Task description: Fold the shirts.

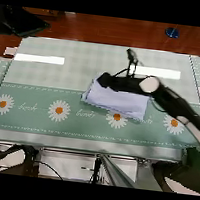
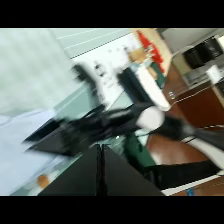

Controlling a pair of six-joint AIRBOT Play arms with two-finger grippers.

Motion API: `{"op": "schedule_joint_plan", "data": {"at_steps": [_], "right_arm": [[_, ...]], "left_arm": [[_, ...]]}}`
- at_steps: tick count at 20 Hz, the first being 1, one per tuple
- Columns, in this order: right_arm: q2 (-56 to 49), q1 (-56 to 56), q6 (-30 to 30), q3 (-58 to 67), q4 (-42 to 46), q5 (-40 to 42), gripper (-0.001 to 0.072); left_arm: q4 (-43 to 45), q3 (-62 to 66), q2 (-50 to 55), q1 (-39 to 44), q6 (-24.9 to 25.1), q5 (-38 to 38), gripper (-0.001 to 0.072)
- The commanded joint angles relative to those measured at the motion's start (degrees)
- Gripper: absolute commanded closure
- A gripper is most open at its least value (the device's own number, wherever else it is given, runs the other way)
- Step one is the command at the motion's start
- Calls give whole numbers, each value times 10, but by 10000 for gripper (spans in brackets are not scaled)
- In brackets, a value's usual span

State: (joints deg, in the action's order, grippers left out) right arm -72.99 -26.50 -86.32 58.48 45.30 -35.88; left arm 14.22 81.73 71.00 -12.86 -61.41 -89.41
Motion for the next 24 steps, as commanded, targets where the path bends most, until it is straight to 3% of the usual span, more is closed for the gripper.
{"op": "schedule_joint_plan", "data": {"at_steps": [1, 2, 3, 4, 5, 7, 9, 11, 13, 17, 21, 22, 23, 24], "right_arm": [[114, 140, -36, 0, 226, -193, 231], [140, 186, -58, 0, 316, -247, 294], [156, 235, -61, 0, 413, -311, 403], [158, 279, -51, 0, 482, -370, 397], [152, 329, -19, -5, 509, -415, 350], [139, 424, 26, -34, 439, -436, 259], [122, 497, 57, -77, 280, -396, 189], [97, 522, 92, -121, 132, -336, 178], [63, 508, 119, -153, 56, -289, 176], [-35, 411, 158, -176, -9, -233, 175], [-116, 294, 157, -175, -96, -160, 200], [-125, 273, 161, -175, -110, -150, 306], [-127, 260, 176, -173, -113, -150, 538], [-126, 260, 186, -165, -115, -170, 683]], "left_arm": [[143, -10, 0, 0, 0, 0, 679], [181, -18, 0, 0, 0, -2, 661], [214, -31, 0, 2, 0, -5, 557], [241, -43, 0, 4, 0, -5, 347], [265, -59, 1, 8, -6, -4, 209], [313, -87, 5, 20, -18, -4, 209], [392, -111, 6, 36, -52, -4, 232], [468, -130, 6, 48, -87, -5, 232], [494, -141, 6, 49, -105, -7, 232], [493, -142, 6, 50, -134, -7, 232], [485, -142, 5, 50, -153, -18, 232], [475, -142, 5, 50, -154, -23, 232], [468, -142, 4, 50, -154, -24, 232], [461, -141, 3, 50, -154, -24, 232]]}}
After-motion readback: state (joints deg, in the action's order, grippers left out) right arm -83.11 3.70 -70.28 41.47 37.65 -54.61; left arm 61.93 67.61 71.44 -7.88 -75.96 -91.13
